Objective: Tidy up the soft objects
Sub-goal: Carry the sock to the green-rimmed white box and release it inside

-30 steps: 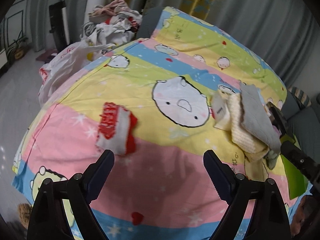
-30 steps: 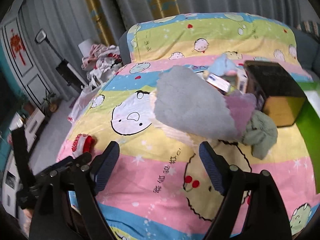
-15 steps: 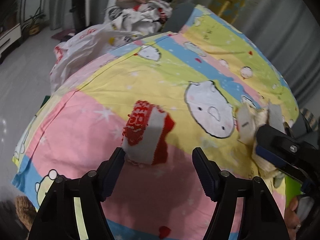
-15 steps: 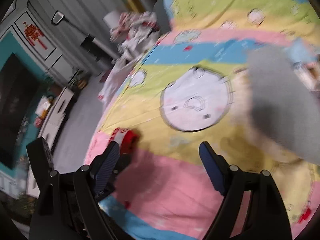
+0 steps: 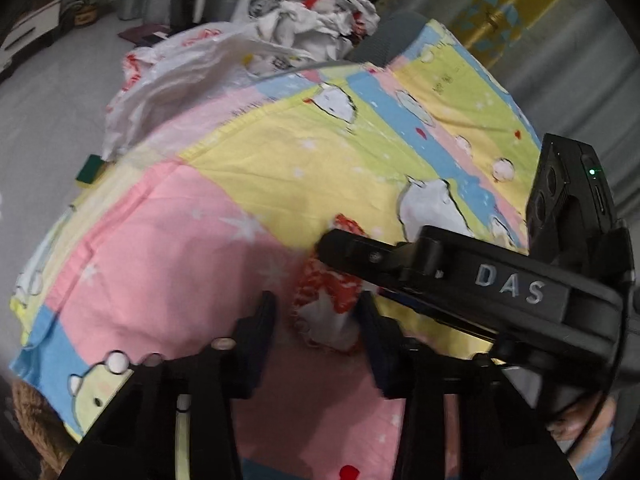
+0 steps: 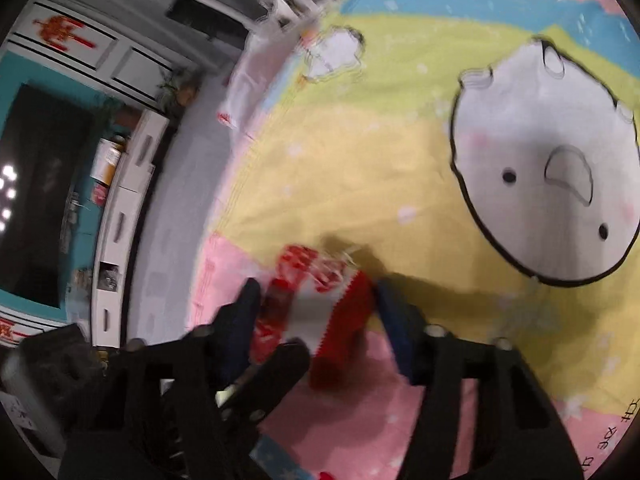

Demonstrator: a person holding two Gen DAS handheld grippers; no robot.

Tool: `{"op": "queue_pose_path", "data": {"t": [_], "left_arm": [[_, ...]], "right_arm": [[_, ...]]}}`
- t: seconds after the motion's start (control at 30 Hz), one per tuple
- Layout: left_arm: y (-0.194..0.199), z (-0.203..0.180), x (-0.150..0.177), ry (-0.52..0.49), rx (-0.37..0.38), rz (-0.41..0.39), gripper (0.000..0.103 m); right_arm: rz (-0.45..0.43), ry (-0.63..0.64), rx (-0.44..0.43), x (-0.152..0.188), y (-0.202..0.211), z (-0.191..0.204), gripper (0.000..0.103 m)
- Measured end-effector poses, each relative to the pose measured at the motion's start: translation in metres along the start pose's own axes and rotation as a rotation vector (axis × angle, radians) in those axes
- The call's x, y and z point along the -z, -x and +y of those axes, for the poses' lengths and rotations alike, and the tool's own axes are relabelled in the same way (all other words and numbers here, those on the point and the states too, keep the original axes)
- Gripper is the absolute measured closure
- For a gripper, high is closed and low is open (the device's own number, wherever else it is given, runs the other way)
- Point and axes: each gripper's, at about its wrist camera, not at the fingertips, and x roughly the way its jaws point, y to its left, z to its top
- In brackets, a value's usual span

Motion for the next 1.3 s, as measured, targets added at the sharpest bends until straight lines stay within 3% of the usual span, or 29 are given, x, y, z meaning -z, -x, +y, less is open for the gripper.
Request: {"op": "queue_pose_path", "data": {"t": [0.03,0.13,0.27,0.6,0.77,0.9,1.03,1.3], "left_arm": [[-0.001,-0.002,0.0,-0.003,0.012,0.008,0.07],[0.001,-0.014,0.004,-0.056,-0.001,-0.007,0.07],[0.003,-0.042,0.016,-0.141,0.075,-0.011,0.071],[0.03,-0.164,0.069,-0.399,0.33,-0.009,0.071],[0.042,-0.245,0.099,-0.597,0.438,-0.04,0.071],[0.032,-0.3,0.12,-0.691,0.533,0.0,0.071],[0.02,-0.349,0.137,-0.764,0.583,0.021,0.071],[-0.015,-0.432,0.176,-0.837,0.698,0.142,0.071]], "right_arm": [[-0.004,0.003,-0.008,0.003,0.004,-0.001,0.059],[-0.033,-0.031,-0.049,0.009,0.018,-0.007,0.064],[-0.126,-0.015,0.02,0.022,0.051,-0.016,0.064],[-0.392,-0.108,0.116,0.073,0.19,-0.077,0.064],[-0.578,-0.151,0.144,0.107,0.267,-0.111,0.064],[-0.7,-0.201,0.197,0.133,0.314,-0.144,0.064],[-0.785,-0.303,0.207,0.152,0.35,-0.184,0.064],[-0.922,-0.405,0.402,0.183,0.399,-0.239,0.064]]}}
